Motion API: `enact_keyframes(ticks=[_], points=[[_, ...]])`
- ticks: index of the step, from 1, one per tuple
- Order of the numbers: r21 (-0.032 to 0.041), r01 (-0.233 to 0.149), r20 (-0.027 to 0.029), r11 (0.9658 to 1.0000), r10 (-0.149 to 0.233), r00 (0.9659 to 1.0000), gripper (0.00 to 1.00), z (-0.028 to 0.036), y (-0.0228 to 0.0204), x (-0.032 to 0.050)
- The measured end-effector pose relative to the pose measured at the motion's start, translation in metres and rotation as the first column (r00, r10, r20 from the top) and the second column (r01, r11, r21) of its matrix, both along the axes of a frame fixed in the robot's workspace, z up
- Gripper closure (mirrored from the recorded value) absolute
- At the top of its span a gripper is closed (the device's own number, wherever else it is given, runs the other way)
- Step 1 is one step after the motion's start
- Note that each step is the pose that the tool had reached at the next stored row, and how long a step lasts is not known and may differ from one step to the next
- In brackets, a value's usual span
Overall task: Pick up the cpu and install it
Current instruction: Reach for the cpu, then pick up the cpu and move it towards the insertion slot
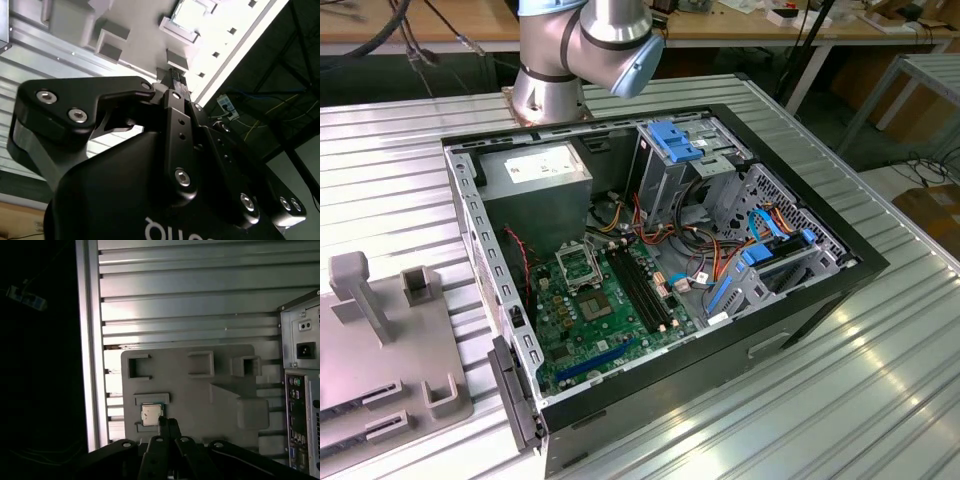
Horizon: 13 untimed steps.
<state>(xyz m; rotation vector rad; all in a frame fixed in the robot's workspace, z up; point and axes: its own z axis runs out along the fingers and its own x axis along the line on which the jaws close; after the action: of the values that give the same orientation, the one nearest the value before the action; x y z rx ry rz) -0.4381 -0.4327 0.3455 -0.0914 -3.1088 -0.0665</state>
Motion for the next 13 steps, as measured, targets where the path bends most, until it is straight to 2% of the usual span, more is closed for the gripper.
enact_keyframes(ticks=[2,4,13], points=[[0.0,-0.001,0.0,1.0,0.001,1.0,0.87,-0.0039,-0.0006,-0.0106],[0.0,0.0,0.0,1.0,0.0,1.0,0.87,-0.0054,-0.0007,-0.0153],[-0.0001,-0.001,0.0,1.0,0.001,1.0,0.87,-0.0053,-0.0008,-0.0164]])
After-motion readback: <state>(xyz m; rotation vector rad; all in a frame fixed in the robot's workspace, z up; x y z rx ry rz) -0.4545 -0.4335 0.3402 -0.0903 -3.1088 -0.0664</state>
